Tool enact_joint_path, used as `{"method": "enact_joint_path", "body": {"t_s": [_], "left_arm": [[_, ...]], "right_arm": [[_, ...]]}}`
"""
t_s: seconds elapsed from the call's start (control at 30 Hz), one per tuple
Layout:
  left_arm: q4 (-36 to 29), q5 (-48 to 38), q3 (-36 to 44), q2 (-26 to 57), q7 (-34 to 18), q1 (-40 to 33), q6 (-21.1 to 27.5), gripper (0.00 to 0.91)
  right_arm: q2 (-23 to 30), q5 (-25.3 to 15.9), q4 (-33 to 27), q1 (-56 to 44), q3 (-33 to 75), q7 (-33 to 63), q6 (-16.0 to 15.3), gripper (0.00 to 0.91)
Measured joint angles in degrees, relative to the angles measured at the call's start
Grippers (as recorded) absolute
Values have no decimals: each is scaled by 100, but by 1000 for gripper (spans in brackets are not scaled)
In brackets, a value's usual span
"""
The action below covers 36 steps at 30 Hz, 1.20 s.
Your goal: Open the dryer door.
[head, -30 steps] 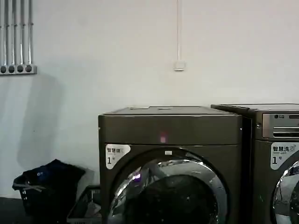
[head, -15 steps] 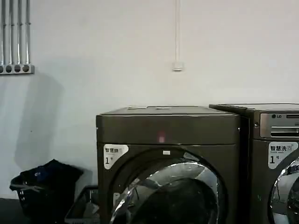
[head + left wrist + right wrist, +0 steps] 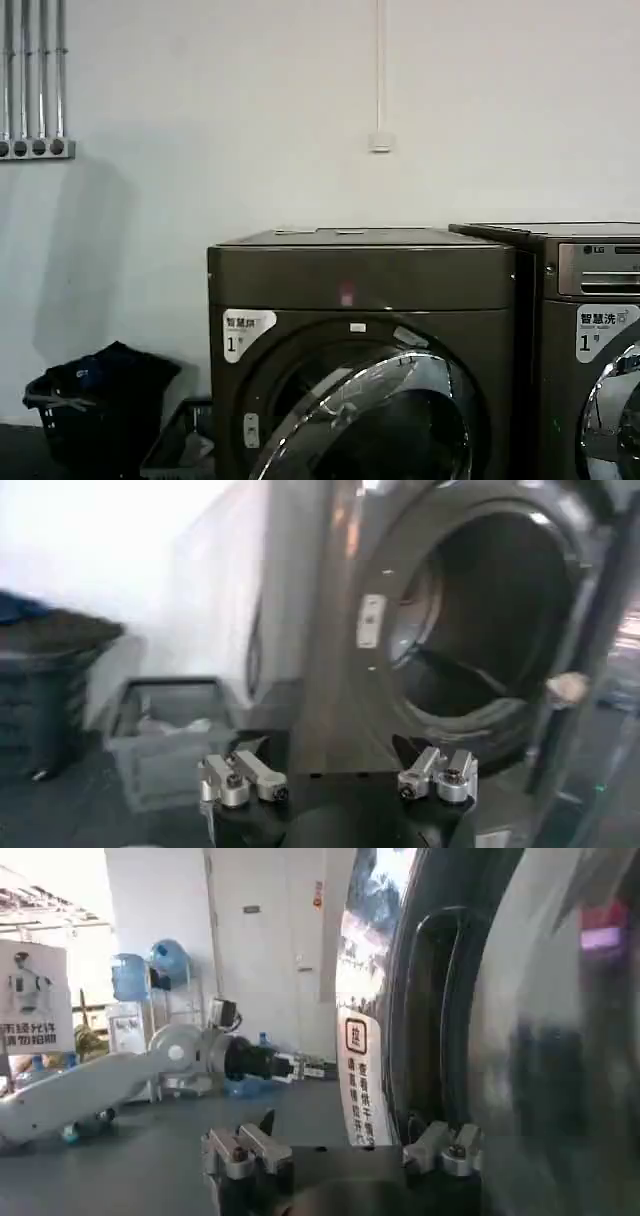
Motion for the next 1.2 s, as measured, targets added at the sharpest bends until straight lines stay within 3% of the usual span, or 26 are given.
{"method": "enact_joint_path", "body": {"t_s": [0.63,0.83,1.2], "left_arm": [[398,155,803,362,795,-402,-775,907],[790,-215,1254,637,1146,-891,-1175,907],[1675,-202,2240,786,1083,-1941,-1297,907]], "right_arm": [[-892,36,636,-967,1025,32,1,907],[-1237,-31,939,-1769,1813,27,7,907],[-1590,-151,1315,-3420,3380,-27,116,907]]}}
